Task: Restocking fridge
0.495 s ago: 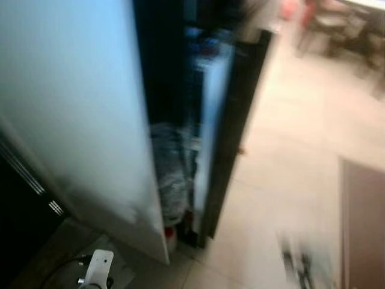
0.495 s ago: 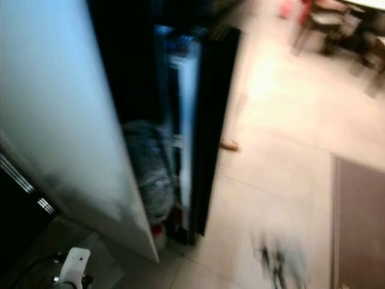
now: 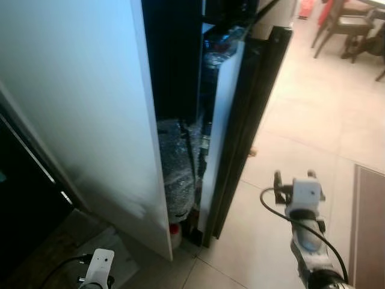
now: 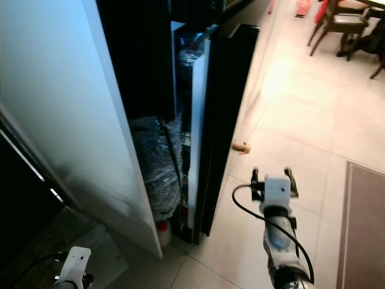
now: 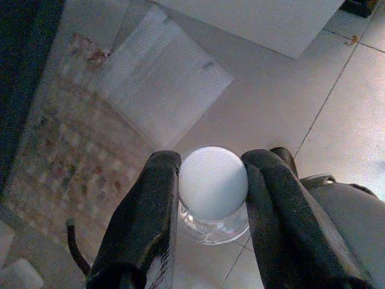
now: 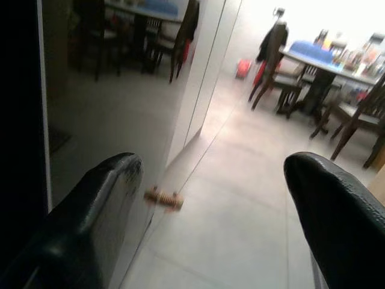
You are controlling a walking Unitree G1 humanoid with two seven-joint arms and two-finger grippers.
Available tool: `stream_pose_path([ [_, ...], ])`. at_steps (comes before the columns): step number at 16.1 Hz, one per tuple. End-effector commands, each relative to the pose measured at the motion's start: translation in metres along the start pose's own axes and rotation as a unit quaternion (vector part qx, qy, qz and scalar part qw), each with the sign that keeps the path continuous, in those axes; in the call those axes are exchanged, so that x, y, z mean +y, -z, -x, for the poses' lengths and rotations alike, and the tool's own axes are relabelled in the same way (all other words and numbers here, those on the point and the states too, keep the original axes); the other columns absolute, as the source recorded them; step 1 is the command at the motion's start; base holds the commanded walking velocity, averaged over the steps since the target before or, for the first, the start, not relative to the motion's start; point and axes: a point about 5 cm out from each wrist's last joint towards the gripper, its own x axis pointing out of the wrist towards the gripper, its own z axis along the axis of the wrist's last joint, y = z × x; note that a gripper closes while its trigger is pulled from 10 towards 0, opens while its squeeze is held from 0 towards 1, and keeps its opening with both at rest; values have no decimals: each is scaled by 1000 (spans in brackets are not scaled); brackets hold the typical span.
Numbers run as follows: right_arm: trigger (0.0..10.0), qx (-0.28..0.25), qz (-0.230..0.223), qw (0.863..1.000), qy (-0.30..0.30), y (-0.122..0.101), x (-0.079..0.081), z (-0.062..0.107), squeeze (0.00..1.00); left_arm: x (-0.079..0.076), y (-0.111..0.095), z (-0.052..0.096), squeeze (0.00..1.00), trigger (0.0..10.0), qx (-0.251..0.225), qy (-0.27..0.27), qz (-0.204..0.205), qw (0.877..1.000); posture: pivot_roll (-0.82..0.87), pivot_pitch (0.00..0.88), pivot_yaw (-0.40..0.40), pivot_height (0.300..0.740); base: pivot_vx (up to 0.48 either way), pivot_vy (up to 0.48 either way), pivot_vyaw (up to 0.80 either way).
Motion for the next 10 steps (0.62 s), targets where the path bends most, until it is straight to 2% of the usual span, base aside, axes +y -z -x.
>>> stream_pose_path([
  [1,10000,-12,-18,1000,-23,-5,9,-2,0,0,1,0,0,10000,2,-1,0,1000,-12,0,-14,740,0,0,0],
  [2,10000,-12,-42,997,-58,-6,18,-2,0,0,1,0,0,10000,2,-1,0,1000,-11,0,-15,740,0,0,0],
  [4,10000,-14,-42,996,-83,-7,24,-2,0,0,0,0,0,10000,2,-1,1,1000,-14,0,-16,740,0,0,0],
  [7,10000,-3,-29,996,-81,-4,22,-1,0,0,0,0,0,10000,3,-2,3,1000,-10,0,-18,740,0,0,0],
  [10,10000,14,-14,997,-70,0,13,-3,0,0,0,0,0,10000,3,-3,5,1000,-5,0,-20,740,0,0,0],
])
